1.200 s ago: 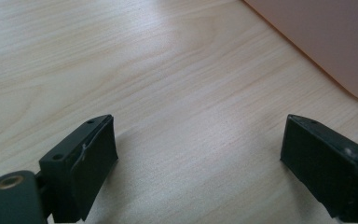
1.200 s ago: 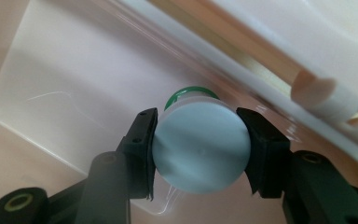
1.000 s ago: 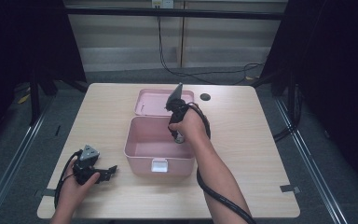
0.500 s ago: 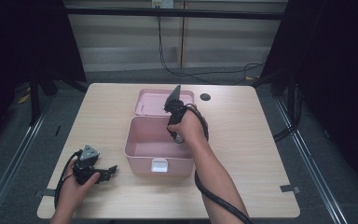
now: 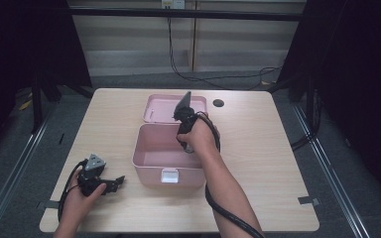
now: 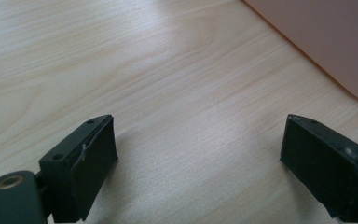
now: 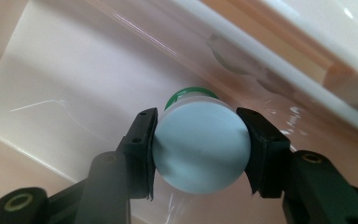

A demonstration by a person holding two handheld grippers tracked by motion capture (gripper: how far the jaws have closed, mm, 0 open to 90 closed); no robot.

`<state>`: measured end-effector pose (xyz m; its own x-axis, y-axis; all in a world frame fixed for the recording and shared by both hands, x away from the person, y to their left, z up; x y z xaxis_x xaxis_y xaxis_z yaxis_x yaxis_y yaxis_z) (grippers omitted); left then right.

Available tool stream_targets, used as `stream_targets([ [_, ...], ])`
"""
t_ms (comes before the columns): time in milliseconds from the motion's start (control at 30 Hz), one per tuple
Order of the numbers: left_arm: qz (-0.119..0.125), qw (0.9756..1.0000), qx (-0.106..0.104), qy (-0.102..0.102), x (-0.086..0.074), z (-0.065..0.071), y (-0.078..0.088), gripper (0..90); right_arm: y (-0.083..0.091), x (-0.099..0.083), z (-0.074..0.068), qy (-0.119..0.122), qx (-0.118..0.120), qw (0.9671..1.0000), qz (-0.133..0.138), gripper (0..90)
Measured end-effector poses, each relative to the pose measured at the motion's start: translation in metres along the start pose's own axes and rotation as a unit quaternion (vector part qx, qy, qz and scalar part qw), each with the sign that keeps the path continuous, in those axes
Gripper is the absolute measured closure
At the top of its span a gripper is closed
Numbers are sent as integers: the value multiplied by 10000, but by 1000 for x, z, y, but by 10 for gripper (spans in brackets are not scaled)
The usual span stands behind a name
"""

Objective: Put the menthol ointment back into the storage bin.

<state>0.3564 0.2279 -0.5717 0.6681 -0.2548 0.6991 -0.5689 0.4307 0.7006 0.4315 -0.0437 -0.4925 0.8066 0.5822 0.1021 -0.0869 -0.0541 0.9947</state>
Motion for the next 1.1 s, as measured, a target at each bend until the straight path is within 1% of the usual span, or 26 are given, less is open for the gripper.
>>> stream_targets([
  [167,1,10000,2,0,0,0,0,100,-3,-1,-2,-177,-63,9998,-37,509],
  [200,1,10000,1,-2,0,0,0,100,-5,-1,-1,-271,-95,9996,-45,509],
  [233,1,10000,1,-2,0,0,0,100,-5,-1,-1,-271,-95,9996,-45,509],
  [267,-1,10000,1,-4,0,0,0,100,-9,-1,-1,-304,-121,9995,-43,509],
  [333,5,10000,-21,-3,0,0,0,100,-10,-1,-1,-306,-126,9994,-50,509],
  [400,5,10000,-18,-4,0,0,0,100,-14,-2,0,-407,-101,9991,-36,509],
  [500,6,10000,-17,-2,0,0,0,100,-16,-2,1,-448,-83,9990,-18,509],
  [533,4,10000,-17,0,0,0,0,99,-18,-2,2,-532,-70,9986,15,509],
  [700,-1,10000,-3,-4,0,0,0,99,-21,-3,3,-586,-35,9983,37,509],
  [767,-3,10000,-10,-4,0,0,0,99,-22,-2,3,-563,-85,9984,66,509],
  [1100,3,10000,-10,-15,0,0,0,100,-28,-2,3,-543,-147,9984,109,509],
])
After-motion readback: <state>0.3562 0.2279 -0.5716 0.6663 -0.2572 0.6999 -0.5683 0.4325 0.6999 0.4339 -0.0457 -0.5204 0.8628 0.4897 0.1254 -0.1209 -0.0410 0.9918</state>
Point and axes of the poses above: each handheld gripper's, and its own axes: y roughly backward along the jaws, x roughly out of its top, z roughly to its right, the point moved 9 cm from there along -y, roughly forward along the jaws, and after that the axes turned 10 degrees about y, right-handed, at the moved point
